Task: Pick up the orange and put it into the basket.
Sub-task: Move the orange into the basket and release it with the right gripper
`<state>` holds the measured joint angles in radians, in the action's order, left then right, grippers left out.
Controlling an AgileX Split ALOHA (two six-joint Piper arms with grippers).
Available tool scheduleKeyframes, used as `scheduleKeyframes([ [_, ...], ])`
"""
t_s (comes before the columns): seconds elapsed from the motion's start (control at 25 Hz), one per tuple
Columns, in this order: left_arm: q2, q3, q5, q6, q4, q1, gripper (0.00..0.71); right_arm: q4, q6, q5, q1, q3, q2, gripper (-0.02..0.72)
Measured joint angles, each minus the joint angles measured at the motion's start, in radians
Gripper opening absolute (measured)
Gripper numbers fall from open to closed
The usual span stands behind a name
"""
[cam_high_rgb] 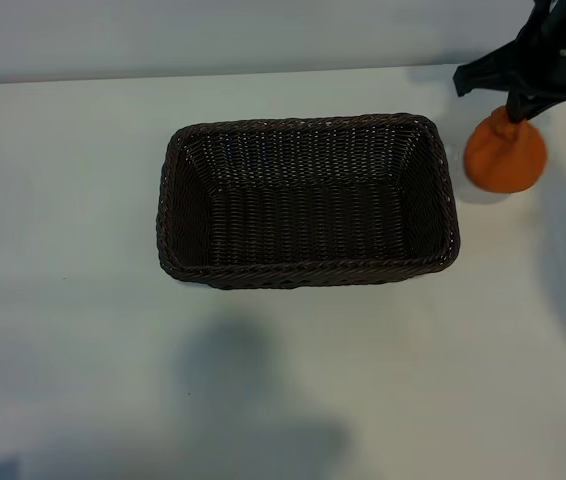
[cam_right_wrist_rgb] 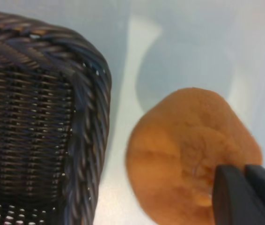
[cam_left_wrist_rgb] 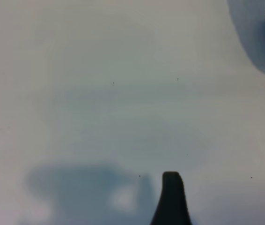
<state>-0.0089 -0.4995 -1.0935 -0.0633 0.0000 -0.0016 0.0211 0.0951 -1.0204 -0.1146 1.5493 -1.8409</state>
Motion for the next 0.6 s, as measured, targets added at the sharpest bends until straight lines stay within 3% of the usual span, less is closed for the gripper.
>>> scheduleKeyframes([
  [0.6,0.000,0.000,0.000,0.000,0.000,0.000,0.570,0.001,-0.002,-0.060,0.000,0.073,0.038,0.049],
])
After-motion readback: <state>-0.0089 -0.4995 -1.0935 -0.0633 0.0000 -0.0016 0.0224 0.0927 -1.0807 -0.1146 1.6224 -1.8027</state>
